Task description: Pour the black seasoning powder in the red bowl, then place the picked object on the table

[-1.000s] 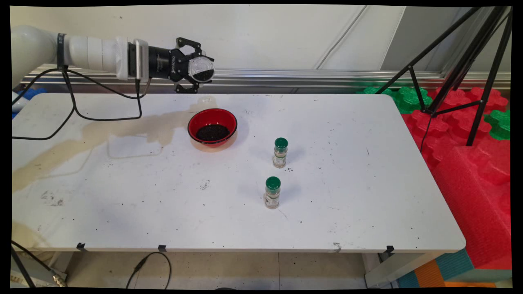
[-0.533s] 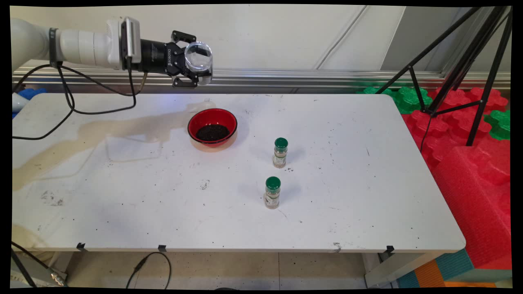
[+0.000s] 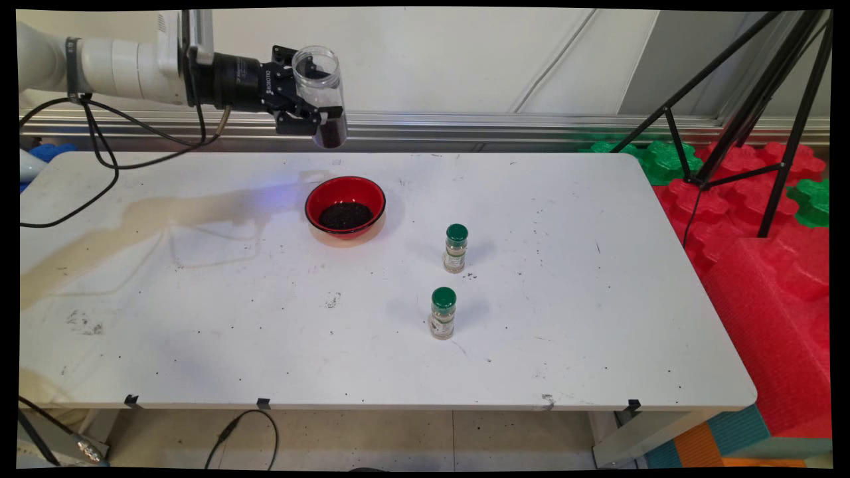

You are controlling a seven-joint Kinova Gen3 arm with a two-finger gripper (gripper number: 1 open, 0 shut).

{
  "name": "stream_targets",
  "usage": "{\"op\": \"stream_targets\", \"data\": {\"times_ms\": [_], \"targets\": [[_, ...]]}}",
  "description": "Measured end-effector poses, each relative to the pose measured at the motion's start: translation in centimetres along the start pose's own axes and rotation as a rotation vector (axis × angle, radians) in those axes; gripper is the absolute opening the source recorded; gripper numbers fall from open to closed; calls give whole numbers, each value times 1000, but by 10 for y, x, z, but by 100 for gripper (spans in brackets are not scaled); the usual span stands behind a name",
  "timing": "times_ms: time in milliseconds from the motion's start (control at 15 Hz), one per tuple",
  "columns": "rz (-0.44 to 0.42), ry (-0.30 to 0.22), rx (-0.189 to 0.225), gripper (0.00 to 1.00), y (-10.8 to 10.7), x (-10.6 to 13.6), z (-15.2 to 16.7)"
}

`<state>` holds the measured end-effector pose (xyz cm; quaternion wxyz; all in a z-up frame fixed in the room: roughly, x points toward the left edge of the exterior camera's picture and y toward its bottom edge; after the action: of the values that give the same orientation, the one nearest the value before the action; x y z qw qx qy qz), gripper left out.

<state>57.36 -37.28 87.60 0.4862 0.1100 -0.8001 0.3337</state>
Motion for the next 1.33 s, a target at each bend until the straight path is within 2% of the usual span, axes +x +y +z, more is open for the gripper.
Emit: {"op": "stream_targets", "data": {"times_ms": [400,667,933,1333], "targets": [[-261,29,-45,0,4,13,-7],[-382,42,-109,0,10,20,-12],[-441,49,-181,0,19,25,-16],[-472,46,-276,0,39,22,-23]]}}
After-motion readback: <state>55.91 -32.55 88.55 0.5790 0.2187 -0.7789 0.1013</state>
